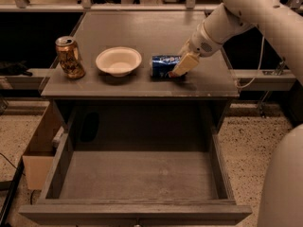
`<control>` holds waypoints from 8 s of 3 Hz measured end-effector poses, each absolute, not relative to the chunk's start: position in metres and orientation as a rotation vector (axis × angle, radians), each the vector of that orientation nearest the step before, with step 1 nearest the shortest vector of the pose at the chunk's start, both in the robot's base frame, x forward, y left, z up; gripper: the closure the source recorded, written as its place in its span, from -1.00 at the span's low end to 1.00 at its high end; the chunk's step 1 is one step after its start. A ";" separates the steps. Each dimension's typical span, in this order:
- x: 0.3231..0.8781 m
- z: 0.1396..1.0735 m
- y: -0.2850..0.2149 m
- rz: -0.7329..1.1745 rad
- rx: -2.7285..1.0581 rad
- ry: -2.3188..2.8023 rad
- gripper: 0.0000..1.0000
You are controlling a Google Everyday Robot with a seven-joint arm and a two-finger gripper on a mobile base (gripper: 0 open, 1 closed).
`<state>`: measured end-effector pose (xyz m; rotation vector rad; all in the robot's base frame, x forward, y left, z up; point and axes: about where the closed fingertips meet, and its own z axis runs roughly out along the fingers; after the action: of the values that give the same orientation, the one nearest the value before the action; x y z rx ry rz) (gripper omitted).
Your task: Place pepsi can into top drawer
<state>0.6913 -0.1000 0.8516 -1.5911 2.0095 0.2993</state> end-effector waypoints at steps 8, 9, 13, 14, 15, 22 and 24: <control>0.504 0.970 -0.162 0.253 -1.382 1.946 1.00; 0.459 0.935 -0.167 0.283 -1.316 1.991 1.00; 0.403 0.826 -0.135 0.460 -1.208 2.105 1.00; 0.409 0.790 -0.109 0.514 -1.195 2.125 1.00; 0.426 0.765 -0.077 0.563 -1.200 2.129 1.00; 0.493 0.629 -0.047 0.579 -1.174 2.242 1.00; 0.489 0.616 -0.045 0.597 -1.166 2.251 0.67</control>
Offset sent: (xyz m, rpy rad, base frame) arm -0.0125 0.0044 -0.0140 -0.0038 0.0236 0.0182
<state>0.4890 -0.0452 0.6159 -1.1658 2.2510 0.5974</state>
